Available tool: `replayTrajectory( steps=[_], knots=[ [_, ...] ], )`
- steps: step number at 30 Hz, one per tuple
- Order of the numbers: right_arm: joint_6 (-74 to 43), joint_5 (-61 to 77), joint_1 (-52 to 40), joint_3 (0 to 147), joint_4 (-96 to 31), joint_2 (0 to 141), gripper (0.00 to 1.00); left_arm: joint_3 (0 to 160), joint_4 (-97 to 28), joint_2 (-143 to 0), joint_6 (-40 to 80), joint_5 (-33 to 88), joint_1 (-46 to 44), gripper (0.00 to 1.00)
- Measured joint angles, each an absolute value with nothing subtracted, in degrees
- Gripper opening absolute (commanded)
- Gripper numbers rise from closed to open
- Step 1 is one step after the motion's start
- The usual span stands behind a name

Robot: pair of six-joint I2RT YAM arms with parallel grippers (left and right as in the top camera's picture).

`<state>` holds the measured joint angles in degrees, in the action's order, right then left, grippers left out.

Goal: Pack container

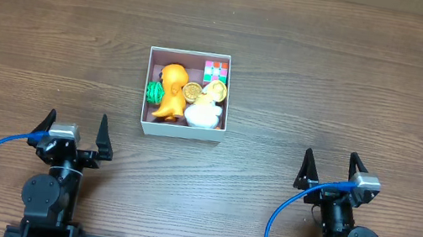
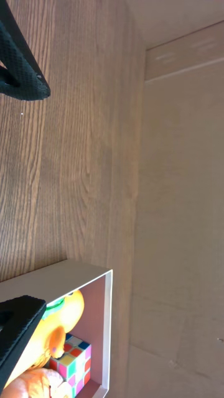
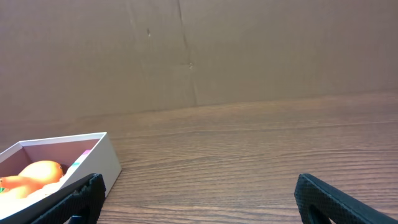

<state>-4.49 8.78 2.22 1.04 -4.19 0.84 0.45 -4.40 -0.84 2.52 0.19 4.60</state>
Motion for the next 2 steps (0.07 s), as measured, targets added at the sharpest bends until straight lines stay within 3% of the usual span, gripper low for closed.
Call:
replayTrajectory(
  steps=[2],
  knots=[
    [-4.51,8.78,2.22,1.04,-4.19,0.84,1.0,0.45,-4.4,-0.84,2.52,0.19,4.6,1.0]
  ],
)
